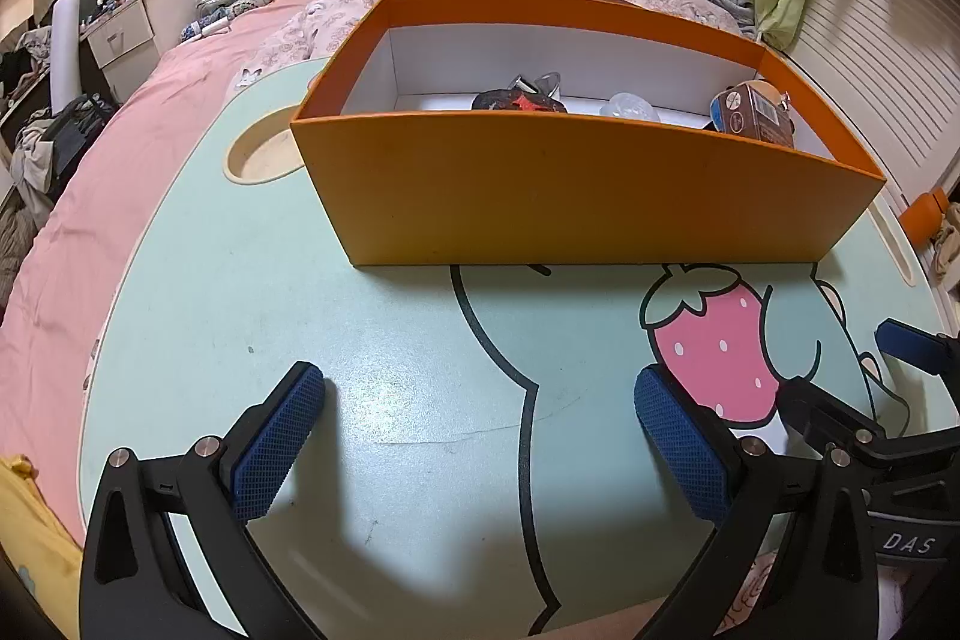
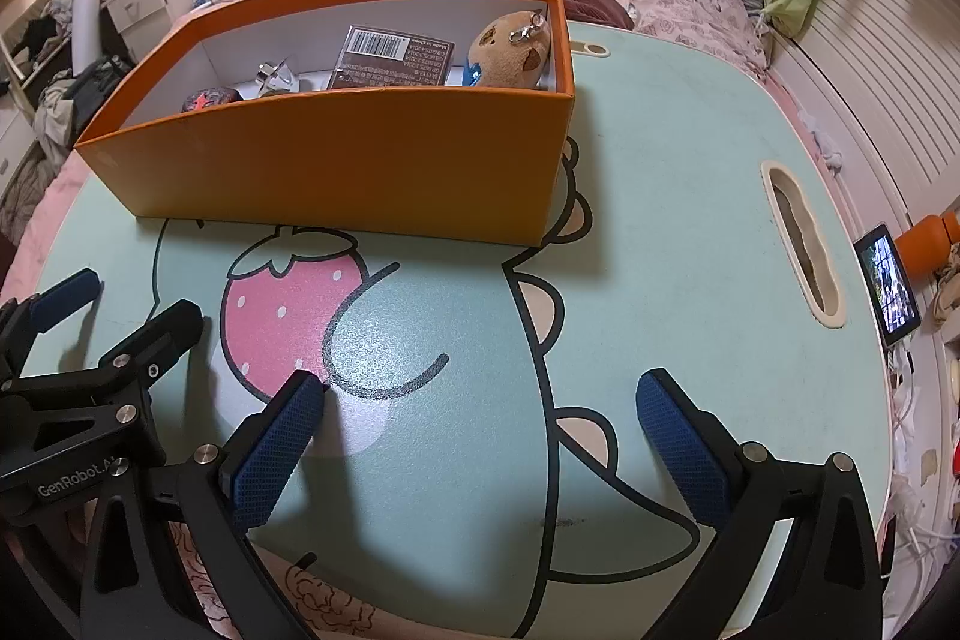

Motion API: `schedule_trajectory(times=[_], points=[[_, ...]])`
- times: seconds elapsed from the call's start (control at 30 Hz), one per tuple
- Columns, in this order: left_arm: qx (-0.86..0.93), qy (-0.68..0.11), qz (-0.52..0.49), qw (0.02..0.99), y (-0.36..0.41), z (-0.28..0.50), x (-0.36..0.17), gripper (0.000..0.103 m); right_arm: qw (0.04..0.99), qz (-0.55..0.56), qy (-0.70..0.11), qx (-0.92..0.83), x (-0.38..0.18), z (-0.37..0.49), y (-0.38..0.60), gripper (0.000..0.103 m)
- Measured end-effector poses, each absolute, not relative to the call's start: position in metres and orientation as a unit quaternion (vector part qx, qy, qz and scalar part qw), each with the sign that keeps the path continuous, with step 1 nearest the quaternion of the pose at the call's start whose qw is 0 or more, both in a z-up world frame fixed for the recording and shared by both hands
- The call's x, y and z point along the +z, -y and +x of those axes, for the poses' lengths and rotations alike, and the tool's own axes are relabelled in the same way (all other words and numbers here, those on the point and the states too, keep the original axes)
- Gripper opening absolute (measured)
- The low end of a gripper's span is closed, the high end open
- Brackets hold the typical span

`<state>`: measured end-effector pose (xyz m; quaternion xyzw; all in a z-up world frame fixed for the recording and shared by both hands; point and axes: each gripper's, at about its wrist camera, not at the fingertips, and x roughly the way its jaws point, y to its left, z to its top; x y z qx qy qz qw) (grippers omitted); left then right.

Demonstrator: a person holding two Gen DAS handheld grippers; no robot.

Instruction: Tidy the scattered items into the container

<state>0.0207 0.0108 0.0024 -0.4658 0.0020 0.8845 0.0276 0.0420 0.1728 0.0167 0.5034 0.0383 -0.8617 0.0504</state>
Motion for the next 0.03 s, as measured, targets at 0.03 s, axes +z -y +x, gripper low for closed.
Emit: schedule_trajectory(times=[0.03], points=[[0.885, -0.002, -0.465, 0.028, -0.0102, 0.0200, 0.0024, 0.103, 0.050, 0.503, -0.039, -0.862, 0.0167, 0.0419, -0.1728, 0.103]])
